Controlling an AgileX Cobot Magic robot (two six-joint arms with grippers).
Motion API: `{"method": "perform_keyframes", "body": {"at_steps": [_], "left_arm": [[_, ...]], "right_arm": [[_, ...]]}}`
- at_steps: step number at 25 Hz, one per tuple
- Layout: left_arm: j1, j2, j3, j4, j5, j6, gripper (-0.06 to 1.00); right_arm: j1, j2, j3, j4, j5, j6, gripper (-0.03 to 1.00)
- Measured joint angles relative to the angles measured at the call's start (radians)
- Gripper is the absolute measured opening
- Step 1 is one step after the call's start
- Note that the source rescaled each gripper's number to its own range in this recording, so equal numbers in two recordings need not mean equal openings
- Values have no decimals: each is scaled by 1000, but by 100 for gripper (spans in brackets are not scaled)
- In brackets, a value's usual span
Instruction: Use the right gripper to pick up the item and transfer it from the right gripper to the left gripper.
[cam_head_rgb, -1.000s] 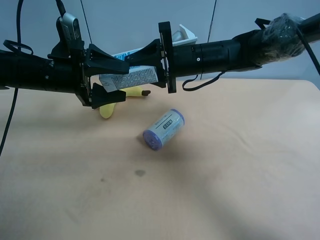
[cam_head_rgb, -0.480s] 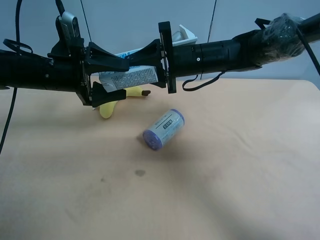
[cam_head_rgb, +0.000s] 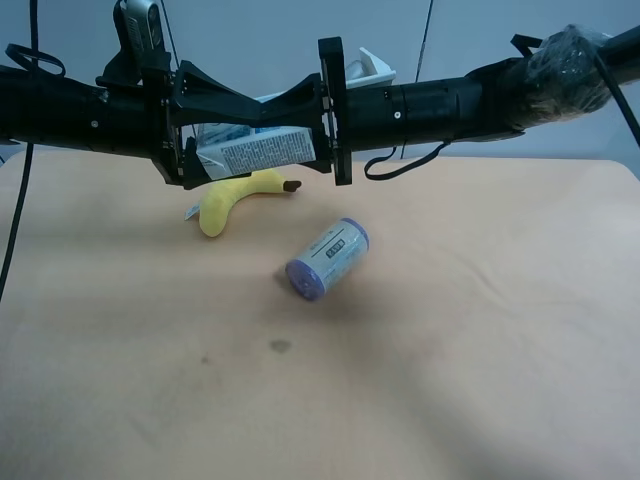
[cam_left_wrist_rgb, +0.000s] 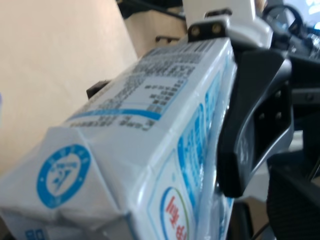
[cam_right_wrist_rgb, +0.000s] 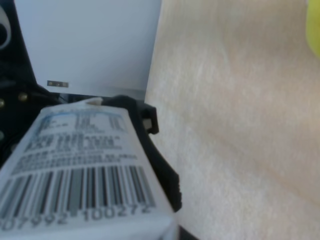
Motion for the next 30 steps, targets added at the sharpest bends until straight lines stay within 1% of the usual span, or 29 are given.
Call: {"method": "perform_keyframes", "body": {"at_steps": [3,8,15,24,26,28,30], "left_arm": [[10,13,-7,14,9,-15,90],[61,71,-14,5,13,-37,90],[63,87,-14,-24,21,-40,90],[54,87,-14,-33,21,-49,90],[53,87,-14,-37,21,-56,86],[53,87,-14,-40,21,-60,75],[53,87,-14,-51,21,-63,59]], "right_arm": [[0,-2,0,-14,0,4,0],[0,-5,0,-31,-14,4,0],[0,-6,0,-30,-19,7,0],[0,-6,0,-29,-18,7,0],[0,-6,0,-29,-18,7,0],[0,-6,0,-29,-20,7,0],[0,-6,1,-29,-28,7,0]]}}
